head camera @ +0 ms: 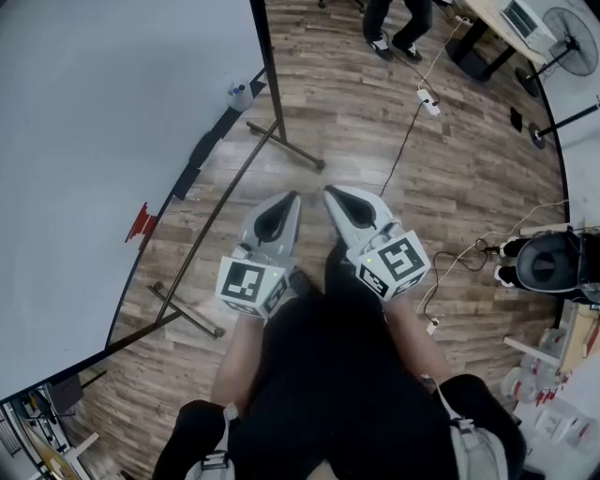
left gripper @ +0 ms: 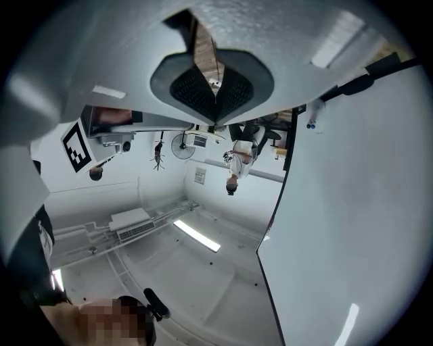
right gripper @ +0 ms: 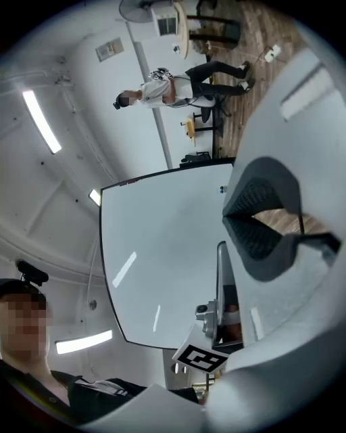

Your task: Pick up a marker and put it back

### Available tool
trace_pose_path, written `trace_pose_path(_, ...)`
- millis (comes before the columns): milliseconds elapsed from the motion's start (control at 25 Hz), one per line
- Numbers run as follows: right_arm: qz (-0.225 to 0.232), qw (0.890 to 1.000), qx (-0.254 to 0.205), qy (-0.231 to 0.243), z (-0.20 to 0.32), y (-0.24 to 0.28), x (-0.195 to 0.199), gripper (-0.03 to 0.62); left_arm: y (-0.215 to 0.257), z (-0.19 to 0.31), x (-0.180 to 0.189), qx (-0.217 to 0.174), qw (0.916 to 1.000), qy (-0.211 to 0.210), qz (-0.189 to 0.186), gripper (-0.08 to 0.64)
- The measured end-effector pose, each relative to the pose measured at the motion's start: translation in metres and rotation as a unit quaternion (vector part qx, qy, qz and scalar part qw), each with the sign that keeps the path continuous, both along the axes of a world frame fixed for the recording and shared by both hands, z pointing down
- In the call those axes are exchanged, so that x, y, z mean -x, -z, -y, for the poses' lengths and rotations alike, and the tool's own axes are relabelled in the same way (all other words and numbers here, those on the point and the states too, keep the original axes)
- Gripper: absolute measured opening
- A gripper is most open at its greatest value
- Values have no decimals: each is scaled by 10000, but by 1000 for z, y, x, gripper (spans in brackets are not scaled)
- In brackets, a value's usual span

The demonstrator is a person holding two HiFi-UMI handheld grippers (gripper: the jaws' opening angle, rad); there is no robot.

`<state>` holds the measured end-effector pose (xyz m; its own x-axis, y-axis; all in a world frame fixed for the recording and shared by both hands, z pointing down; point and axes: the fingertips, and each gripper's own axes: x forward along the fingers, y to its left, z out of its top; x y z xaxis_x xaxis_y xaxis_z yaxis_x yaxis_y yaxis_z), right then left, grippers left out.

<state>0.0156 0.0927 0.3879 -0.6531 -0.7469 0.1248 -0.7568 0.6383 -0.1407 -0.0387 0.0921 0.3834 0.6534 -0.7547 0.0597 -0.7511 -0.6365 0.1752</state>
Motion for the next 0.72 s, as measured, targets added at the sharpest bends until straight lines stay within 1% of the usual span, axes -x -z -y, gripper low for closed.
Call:
trace_pose_path(80,176,9998,47,-67,3,1,-4,2,-1,2,0,18,10000,6,2,11)
trace_pose_path(160,259,9996,45,-105,6,2,-6,2,-3,4,1,36,10000,15,3,11)
trace_pose_path(440,299,9994,119,-112,21,-4,-10,2,-13,18,-1,157,9999,50,27,11)
trace_pose_path(720,328,9992,220,61,52,-11,-14,2,-17,48,-7,219,9996,188,42,11)
